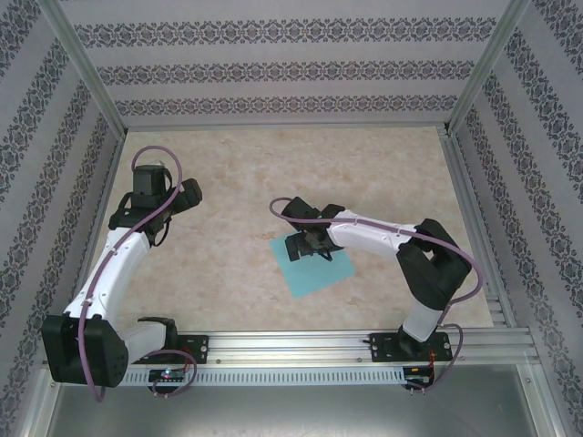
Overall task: Fold a paper plane with a square sheet of paper (pick it up from the middle)
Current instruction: Fold the square sheet of paper in half at the center of the table.
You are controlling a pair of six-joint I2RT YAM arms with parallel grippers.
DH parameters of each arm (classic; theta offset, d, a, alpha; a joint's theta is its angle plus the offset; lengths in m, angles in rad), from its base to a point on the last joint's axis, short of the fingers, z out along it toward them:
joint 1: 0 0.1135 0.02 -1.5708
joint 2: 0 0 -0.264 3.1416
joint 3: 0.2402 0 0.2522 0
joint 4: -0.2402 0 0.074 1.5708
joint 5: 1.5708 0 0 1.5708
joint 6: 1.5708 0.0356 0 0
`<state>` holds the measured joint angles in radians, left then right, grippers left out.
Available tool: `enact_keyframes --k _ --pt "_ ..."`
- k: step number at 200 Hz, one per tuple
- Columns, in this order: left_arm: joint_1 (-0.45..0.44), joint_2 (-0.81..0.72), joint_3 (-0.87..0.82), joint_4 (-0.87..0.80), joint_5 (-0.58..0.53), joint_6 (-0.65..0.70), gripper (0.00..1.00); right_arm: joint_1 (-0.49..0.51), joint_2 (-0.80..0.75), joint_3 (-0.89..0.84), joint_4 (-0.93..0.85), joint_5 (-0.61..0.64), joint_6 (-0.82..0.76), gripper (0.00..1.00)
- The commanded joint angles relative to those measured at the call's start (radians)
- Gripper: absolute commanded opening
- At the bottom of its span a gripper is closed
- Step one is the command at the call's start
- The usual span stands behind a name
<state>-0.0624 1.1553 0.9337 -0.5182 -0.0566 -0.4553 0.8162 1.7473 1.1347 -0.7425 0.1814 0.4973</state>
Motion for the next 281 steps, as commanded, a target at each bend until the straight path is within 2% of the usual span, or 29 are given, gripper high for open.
enact_keyframes --k 1,94,164,249,281 --pt "-0.013 0.0 -0.003 0.01 0.037 -0.011 1.0 0.001 0.038 0.039 -0.04 -0.028 -0.056 0.98" --pt "-0.013 0.0 -0.007 0.024 0.02 0.006 1.0 0.002 0.159 0.069 -0.029 -0.092 -0.061 0.96" --pt "-0.013 0.006 -0.005 0.023 0.022 0.007 1.0 -0.02 0.233 0.02 -0.001 -0.118 -0.071 0.88" --pt "-0.013 0.008 -0.004 0.021 0.024 0.009 1.0 -0.038 0.212 0.004 0.014 -0.108 -0.06 0.78" --pt "-0.013 0.008 -0.006 0.021 0.029 0.009 1.0 -0.037 0.173 0.02 0.029 -0.119 -0.055 0.68"
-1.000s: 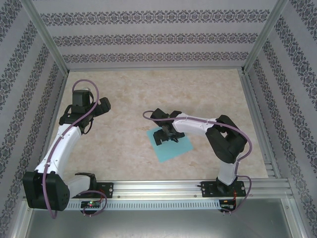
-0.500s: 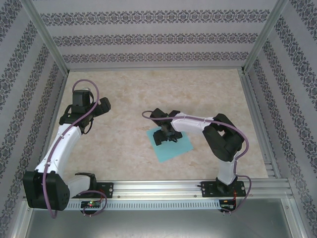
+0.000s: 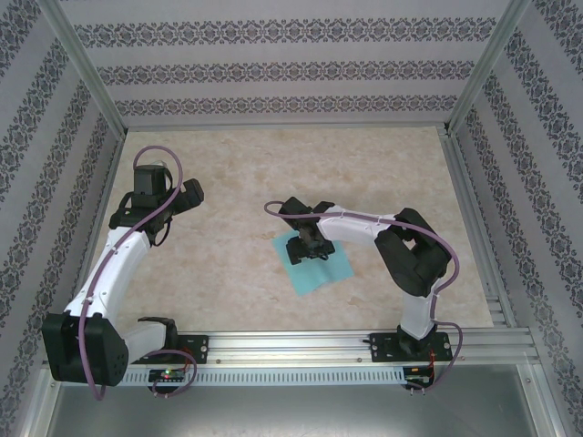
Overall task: Fold a paper plane with a square sheet of paper (pick it up from the middle)
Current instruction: Fold the square sheet of paper in half at the center of the table.
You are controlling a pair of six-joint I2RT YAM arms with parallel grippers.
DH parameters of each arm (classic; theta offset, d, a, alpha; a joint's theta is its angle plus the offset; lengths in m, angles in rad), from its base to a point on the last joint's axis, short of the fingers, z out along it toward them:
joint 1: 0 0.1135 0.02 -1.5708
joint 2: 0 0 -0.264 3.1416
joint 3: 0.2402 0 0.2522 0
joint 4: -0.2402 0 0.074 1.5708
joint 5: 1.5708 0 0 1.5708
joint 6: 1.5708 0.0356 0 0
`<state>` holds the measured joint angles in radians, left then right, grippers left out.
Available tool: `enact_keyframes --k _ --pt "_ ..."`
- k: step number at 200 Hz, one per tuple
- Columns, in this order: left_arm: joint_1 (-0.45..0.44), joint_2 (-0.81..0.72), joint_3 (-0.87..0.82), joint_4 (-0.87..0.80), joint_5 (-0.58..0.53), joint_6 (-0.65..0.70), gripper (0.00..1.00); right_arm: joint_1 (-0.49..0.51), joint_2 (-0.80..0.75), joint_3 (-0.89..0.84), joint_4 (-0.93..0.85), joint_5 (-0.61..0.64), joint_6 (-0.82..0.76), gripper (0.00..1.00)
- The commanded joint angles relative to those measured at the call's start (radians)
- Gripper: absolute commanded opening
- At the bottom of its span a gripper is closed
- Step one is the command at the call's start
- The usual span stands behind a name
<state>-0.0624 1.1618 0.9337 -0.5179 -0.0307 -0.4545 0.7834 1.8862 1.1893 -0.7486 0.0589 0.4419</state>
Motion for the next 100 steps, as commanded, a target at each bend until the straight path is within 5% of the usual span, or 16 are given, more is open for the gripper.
enact_keyframes --k 1,61,100 --pt "-0.013 0.001 -0.007 0.021 0.004 0.008 1.0 -0.004 0.033 -0.035 0.036 0.002 0.001 0.68" --pt "-0.014 0.003 -0.043 0.055 0.126 -0.02 1.0 -0.003 -0.1 -0.091 0.282 -0.189 0.106 0.44" --pt "-0.048 0.007 -0.114 0.122 0.235 -0.063 0.97 -0.009 -0.204 -0.167 0.583 -0.384 0.19 0.4"
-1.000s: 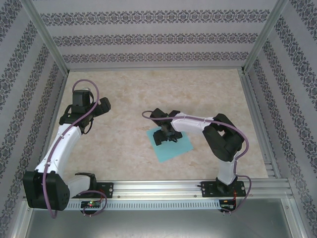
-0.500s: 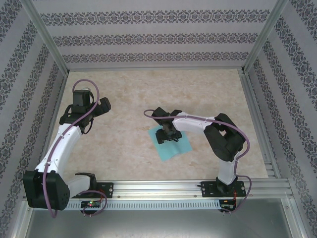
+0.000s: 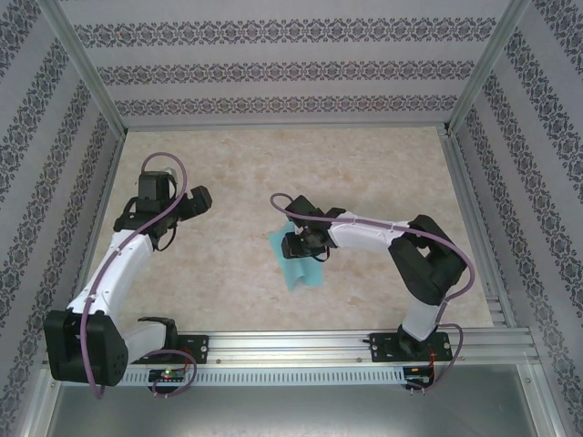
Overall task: Fold a paper plane with a square sheet of paper (pick it up from the middle)
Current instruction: Fold the square sheet of paper in half at the center of the table.
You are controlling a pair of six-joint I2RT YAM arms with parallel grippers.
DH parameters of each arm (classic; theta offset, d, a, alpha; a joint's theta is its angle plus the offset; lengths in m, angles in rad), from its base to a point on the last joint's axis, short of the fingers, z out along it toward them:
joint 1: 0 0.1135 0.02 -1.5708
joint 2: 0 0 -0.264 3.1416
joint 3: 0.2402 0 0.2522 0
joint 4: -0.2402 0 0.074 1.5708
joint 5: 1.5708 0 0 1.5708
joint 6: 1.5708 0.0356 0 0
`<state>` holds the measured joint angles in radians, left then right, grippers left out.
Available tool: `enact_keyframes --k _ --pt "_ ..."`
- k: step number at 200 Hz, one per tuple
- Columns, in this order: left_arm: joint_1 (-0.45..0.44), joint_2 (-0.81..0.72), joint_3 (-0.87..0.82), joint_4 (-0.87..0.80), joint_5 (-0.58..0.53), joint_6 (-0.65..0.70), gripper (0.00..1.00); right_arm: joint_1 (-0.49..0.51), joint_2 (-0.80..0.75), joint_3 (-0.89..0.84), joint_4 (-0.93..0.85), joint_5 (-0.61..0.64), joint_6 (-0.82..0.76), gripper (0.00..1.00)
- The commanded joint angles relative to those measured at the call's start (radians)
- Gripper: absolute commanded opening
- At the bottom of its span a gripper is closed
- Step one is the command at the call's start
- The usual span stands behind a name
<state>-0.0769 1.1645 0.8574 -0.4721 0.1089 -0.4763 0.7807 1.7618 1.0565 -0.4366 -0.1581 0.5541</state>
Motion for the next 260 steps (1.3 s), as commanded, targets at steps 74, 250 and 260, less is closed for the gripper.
enact_keyframes --k 74,250,260 --pt "-0.173 0.081 -0.119 0.19 0.131 -0.098 0.9 -0.087 -0.08 -0.182 0.58 -0.297 0.23 0.37" --pt "-0.335 0.226 -0.081 0.255 0.068 -0.14 0.9 -0.107 0.001 -0.09 0.124 0.152 0.015 0.6" --pt "-0.339 0.234 -0.077 0.256 0.07 -0.145 0.9 -0.106 0.006 -0.089 0.123 0.154 0.019 0.59"
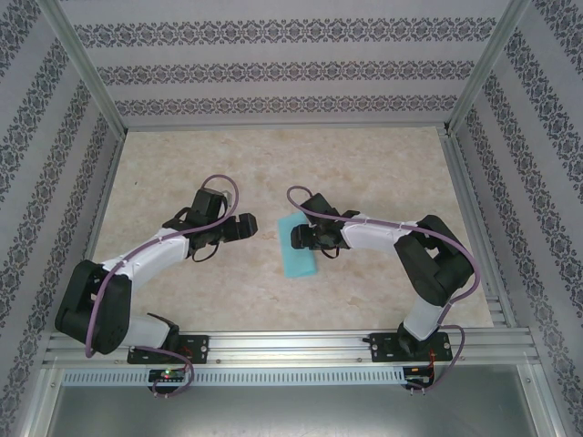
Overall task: Fold a paper plane with a square sheet of paper (pick it up from the middle)
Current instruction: Fold the square sheet of paper in half at the center of the table, then hold the square sheet of paper at the center of the table.
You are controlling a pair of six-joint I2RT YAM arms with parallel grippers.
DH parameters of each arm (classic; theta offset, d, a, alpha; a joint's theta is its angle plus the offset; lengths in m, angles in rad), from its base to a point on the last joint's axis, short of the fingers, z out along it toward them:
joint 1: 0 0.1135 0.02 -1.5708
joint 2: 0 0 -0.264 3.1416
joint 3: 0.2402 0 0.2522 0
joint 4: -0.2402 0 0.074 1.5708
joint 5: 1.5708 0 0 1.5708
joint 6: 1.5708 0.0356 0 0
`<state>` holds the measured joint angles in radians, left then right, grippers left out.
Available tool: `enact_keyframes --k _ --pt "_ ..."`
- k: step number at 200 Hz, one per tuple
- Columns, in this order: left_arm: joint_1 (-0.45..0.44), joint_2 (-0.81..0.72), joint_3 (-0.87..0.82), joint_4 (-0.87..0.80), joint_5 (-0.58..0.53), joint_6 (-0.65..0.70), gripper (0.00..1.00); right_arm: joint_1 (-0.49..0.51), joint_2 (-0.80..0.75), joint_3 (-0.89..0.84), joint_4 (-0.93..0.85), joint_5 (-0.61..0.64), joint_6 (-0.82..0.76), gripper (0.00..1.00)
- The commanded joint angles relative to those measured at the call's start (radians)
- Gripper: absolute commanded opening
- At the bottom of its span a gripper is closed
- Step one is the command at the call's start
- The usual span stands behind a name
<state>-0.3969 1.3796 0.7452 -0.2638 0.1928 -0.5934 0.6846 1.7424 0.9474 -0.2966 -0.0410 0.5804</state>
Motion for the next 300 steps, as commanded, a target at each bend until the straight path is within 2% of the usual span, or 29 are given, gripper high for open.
enact_keyframes --k 1,50,84,149,212,261,300 --pt "-0.019 0.02 0.035 0.048 -0.014 -0.028 0.9 -0.01 0.027 0.02 -0.018 0.037 -0.006 0.59" --pt "-0.044 0.057 0.046 0.077 0.012 -0.039 0.86 -0.011 0.069 0.04 -0.035 0.031 0.022 0.62" --pt "-0.056 0.086 0.041 0.132 0.071 -0.062 0.82 -0.005 0.105 0.056 -0.054 0.055 0.04 0.64" --pt "-0.09 0.169 0.038 0.243 0.148 -0.105 0.63 0.015 0.17 0.077 -0.087 0.102 0.061 0.65" --pt "-0.12 0.25 0.081 0.262 0.173 -0.105 0.47 0.025 0.201 0.077 -0.082 0.09 0.01 0.67" --pt "-0.139 0.298 0.114 0.254 0.178 -0.1 0.39 0.027 0.213 0.073 -0.077 0.084 -0.014 0.69" --pt "-0.144 0.308 0.123 0.237 0.15 -0.101 0.37 0.025 0.226 0.079 -0.09 0.081 -0.047 0.69"
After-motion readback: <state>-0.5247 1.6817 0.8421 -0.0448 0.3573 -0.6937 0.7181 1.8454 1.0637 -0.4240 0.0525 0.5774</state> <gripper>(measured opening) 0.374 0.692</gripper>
